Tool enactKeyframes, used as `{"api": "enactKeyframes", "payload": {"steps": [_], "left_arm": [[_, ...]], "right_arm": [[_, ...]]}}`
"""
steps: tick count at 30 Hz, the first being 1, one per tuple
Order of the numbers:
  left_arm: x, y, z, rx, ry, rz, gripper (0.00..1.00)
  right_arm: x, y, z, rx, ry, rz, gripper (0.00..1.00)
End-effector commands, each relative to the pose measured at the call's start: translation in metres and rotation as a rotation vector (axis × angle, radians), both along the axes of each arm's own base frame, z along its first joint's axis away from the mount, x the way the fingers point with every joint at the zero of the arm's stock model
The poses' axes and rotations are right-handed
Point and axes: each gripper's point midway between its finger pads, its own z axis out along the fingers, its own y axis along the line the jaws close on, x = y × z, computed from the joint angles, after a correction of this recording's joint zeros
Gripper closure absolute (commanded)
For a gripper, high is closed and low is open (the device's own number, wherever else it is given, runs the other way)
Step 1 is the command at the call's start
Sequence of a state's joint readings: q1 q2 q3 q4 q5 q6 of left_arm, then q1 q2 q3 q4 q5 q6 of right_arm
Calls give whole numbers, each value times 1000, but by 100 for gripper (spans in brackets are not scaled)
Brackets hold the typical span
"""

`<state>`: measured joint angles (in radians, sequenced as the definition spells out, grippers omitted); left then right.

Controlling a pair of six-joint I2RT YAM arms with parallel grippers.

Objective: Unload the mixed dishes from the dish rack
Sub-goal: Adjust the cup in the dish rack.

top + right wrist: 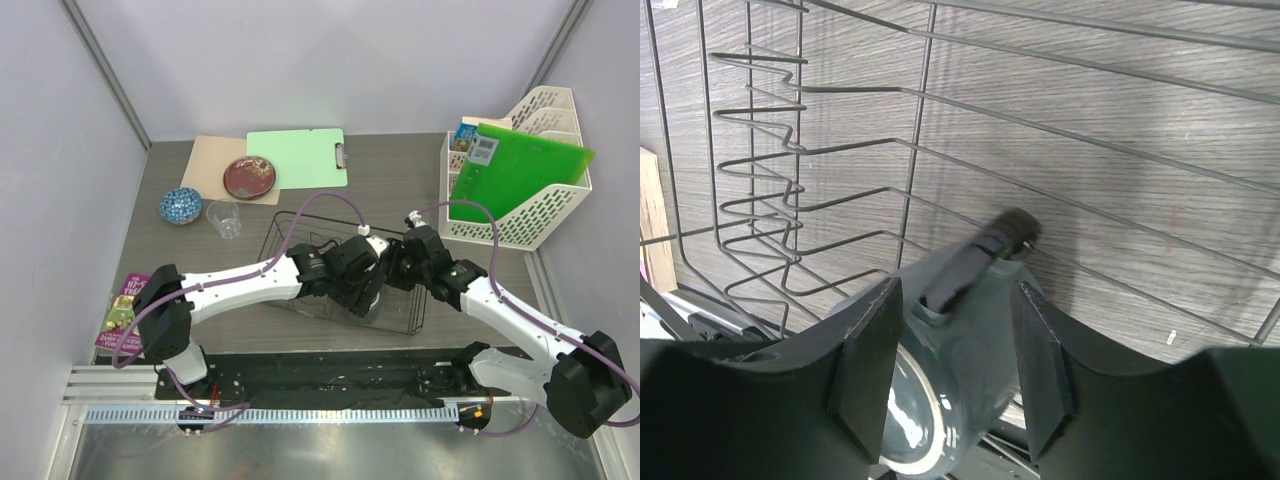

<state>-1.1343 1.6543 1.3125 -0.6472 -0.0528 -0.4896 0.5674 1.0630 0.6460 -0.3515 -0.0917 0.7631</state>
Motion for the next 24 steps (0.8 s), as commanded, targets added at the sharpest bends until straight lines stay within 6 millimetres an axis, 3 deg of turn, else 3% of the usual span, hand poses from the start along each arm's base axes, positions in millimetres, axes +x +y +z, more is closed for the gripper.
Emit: {"api": "enactKeyframes", "payload": {"steps": [1, 15, 24], "left_arm": [[-1, -3, -13, 33, 9, -26, 33], [6, -26, -20, 10, 24, -23, 37], [19, -32, -23, -1, -17, 39, 37]], "right_arm": [[7, 13, 13, 35, -25, 36, 46], [19, 37, 19, 37, -23, 111, 46], [14, 20, 14, -76, -16, 120, 38]]}}
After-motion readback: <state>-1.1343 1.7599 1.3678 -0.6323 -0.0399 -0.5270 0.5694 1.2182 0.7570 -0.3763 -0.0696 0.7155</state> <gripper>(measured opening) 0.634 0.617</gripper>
